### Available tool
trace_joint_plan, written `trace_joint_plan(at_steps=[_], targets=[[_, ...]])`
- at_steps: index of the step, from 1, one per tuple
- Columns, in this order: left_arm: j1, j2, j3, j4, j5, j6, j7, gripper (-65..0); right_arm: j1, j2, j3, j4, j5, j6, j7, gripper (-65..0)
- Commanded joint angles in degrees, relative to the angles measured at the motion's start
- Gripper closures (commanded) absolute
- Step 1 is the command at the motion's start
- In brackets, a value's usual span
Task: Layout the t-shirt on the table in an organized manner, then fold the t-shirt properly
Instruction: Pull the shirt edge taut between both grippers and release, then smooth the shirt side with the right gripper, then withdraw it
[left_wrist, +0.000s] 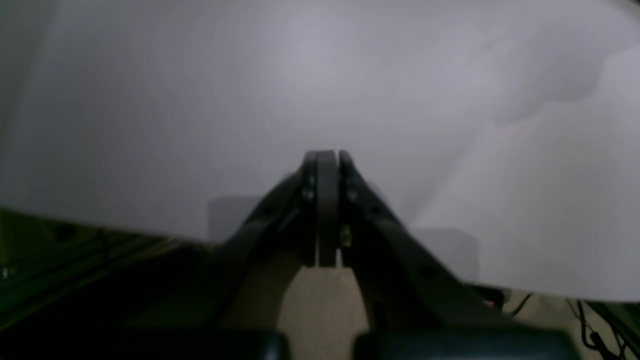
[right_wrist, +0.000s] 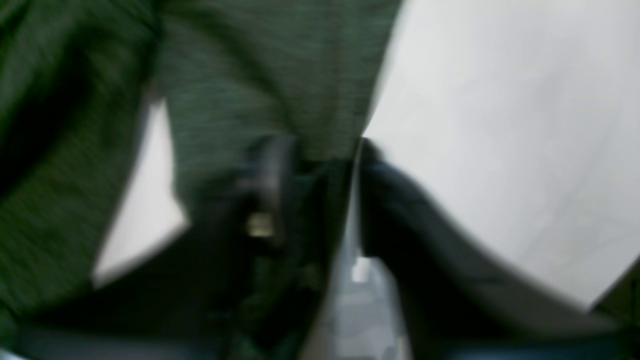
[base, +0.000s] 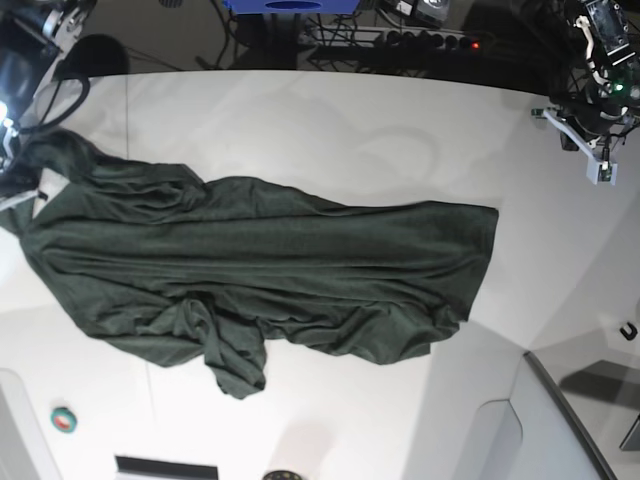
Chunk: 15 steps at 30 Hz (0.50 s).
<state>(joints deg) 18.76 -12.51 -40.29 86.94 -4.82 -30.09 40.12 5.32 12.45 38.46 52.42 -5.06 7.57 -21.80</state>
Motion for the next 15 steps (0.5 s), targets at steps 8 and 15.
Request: trace_joint_plan(at_steps=[8,15], targets=[[1.06,-0.72,-1.6,1.37,-0.41,-1.25,-0.87,0.0,-5.19,-0.98,6.25,6.87,-0.61,-0.14,-0.92,-0.5],[1.15,-0.63,-1.33,1.2,-0.41,-1.25,-0.95,0.0,-16.71,-8.45,9.5,33.86,-0.61,10.05,-6.02,-0.3]])
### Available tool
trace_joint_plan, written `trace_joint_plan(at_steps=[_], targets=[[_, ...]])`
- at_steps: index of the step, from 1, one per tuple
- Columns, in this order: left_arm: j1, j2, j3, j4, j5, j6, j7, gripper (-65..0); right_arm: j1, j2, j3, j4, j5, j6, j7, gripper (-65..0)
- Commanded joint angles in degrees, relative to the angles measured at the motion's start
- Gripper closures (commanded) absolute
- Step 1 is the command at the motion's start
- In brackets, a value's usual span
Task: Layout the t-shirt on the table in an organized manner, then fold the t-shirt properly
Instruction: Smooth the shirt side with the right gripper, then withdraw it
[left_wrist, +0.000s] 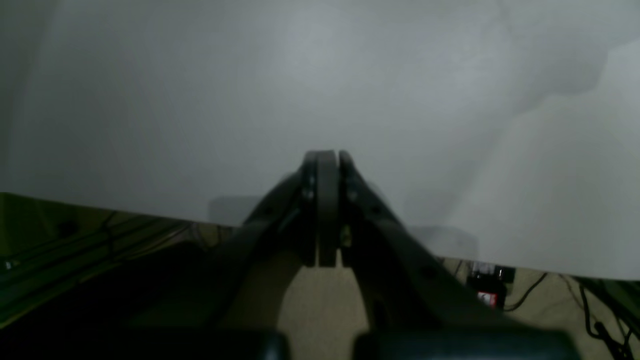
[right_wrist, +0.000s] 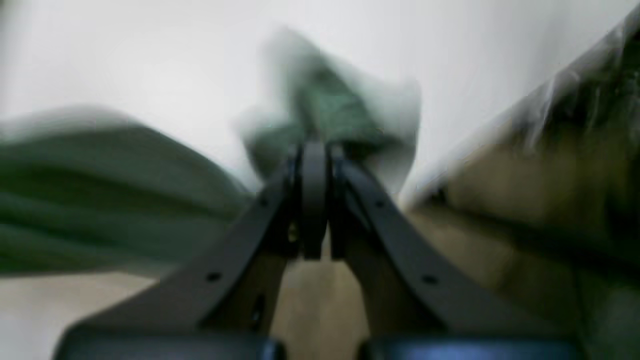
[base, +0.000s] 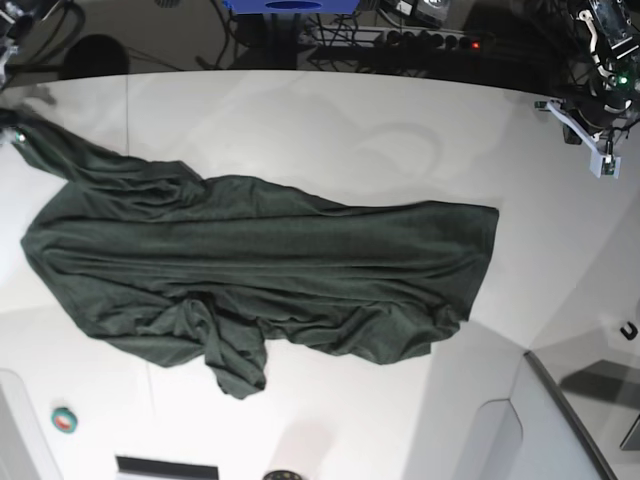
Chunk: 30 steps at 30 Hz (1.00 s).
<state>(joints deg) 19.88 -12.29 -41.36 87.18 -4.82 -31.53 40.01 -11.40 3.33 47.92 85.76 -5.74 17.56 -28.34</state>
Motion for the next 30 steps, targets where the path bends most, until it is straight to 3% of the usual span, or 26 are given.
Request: trace_joint_plan(at_steps=[1,8,13,30], targets=[[0.03,-0.85,-0.17,1.13,-0.41,0.19,-0.84,0.0,-0.78,-0.3,0.03,3.17,0.07,0.24,0.51,-0.3],[0.12,-0.76,-0.44,1.13,-0.41,0.19,-0.84,0.0,-5.61,-3.38,0.12,17.32,-0.02,0.24,0.43,-0.3],[1.26,-0.85,-0.53,1.31,-0.41,0.19,-0.93,0.0,-6.84,-5.66,5.05,24.0,-0.02,0.59,0.43,-0.3],[0.65,-0.94,-0.17,1.22,-0.06,0.19,-1.02,0.0,-4.21,-3.9,19.46,27.87,-0.02,0.68,0.43,-0.3]])
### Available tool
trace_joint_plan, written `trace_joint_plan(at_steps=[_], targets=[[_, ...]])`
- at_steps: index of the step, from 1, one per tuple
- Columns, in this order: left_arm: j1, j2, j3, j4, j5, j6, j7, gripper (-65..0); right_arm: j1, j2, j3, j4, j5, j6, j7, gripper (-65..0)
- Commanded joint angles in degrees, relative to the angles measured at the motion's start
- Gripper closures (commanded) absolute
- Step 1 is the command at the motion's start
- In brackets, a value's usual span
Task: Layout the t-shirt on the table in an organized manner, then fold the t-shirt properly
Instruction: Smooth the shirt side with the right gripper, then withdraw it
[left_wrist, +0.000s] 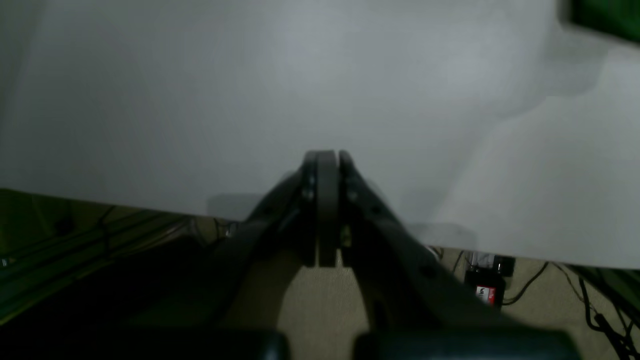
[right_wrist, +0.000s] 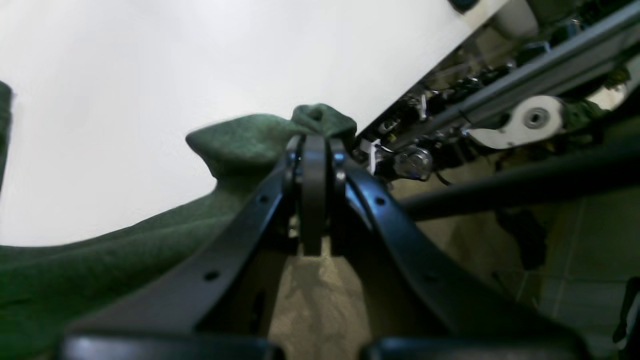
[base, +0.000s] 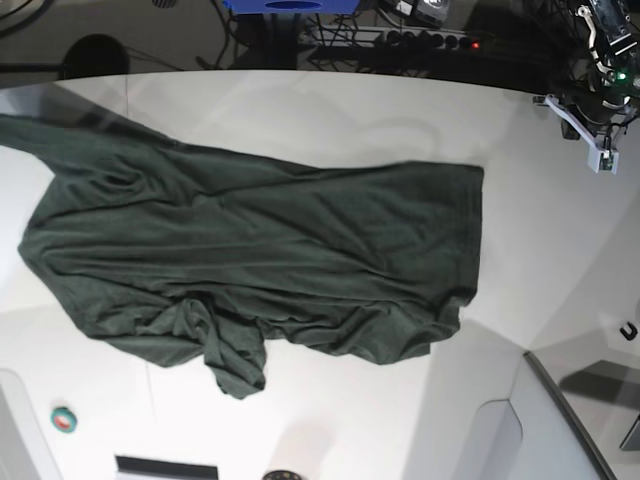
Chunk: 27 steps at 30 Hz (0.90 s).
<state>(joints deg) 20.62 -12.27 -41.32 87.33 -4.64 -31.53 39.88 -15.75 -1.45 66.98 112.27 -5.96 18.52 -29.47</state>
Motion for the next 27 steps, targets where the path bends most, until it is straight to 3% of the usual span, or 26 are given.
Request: trace_joint_plan(at_steps=[1,8,16,20,24,27], targets=[[-0.09,-0.96,-0.22,1.07,-0.23,0.19,-0.89,0.0,0.14,0.88,0.49,1.36,0.2,-0.19,1.56,-0.3],[-0.45,-1.05,-0.22,0.98,-0.23,0.19,-0.89,0.0,1.37,-2.11,-4.61,2.76,0.29,5.52,1.56,-0.3],[-0.89,-1.13,-0.22,0.45,-0.06,0.28,-0.89,0.0,3.92,-2.63,-19.9,3.38,0.29,5.87,1.56,-0.3],[-0.89,-1.13,-0.22,0.45,-0.06,0.45,-0.8,0.0,7.79,-4.74,-30.37,3.47,0.29,5.87,1.56,-0.3],[-0.8,-1.05,-0.22,0.45,-0.06,0.54,-0.8,0.0,9.81,-5.36,-43.2,3.29,0.2,4.82,1.56,-0.6],[-0.71,-1.05,-0.22,0.01,-0.06,0.54,-0.8,0.0,11.57,-5.45,-54.8,1.36,0.2,-1.25,1.56,-0.8]])
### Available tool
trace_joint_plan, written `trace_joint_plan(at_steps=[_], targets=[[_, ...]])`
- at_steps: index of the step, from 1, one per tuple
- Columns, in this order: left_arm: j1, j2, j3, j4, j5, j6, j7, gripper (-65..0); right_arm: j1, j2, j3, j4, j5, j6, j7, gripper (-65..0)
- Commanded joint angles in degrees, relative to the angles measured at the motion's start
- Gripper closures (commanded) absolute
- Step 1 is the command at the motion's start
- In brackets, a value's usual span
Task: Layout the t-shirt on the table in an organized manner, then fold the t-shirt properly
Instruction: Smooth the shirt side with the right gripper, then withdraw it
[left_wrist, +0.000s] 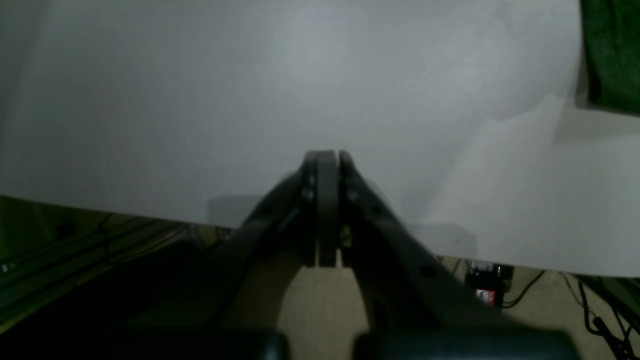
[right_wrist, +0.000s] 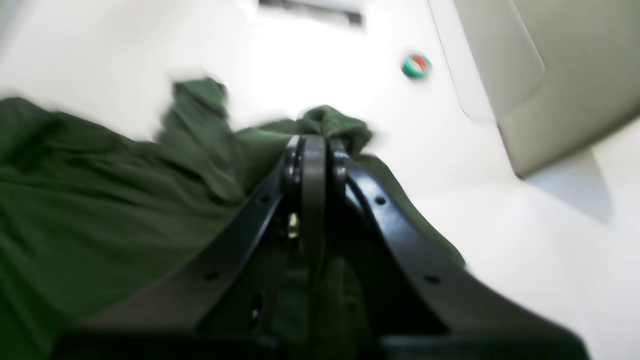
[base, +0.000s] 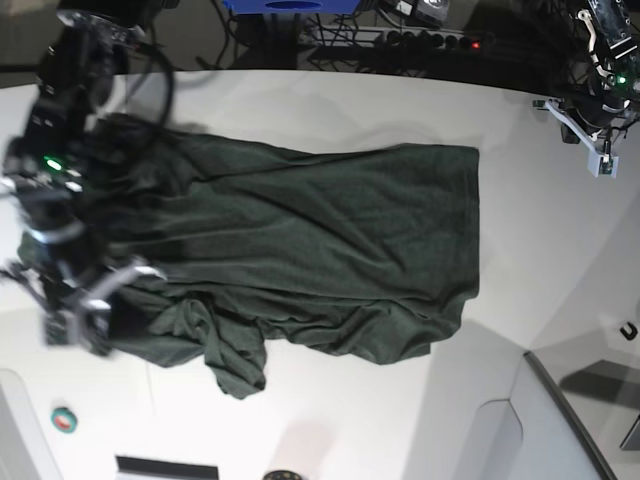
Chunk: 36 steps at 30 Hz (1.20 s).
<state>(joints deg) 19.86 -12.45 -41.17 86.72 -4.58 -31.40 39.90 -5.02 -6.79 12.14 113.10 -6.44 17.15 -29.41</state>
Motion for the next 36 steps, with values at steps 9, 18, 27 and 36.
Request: trace_joint_plan(at_steps=[9,18,27,36], targets=[[-0.03,-1.05,-0.37,-3.07,-0.12,0.41,-0.82,0.0,7.52,0.06,-24.67,-10.99,0.5,-2.51,-1.05,-44.9],[-0.12,-0.78,-0.37,-2.81,-0.21,0.23,-0.91,0.0,3.3,2.7,-4.27,-3.16,0.68,-2.25,-10.37,-37.7],[0.06,0.54,-0.37,-2.01,-0.74,-3.55,-0.91,0.0,5.15,10.79,37.57,-23.21,31.54,-1.01,-20.66,-43.4],[0.06,3.52,-0.81,-2.01,-0.83,-8.6,-0.82,-5.9,5.94,24.15,41.53,-57.23,52.11,0.66,-18.72,-43.2]])
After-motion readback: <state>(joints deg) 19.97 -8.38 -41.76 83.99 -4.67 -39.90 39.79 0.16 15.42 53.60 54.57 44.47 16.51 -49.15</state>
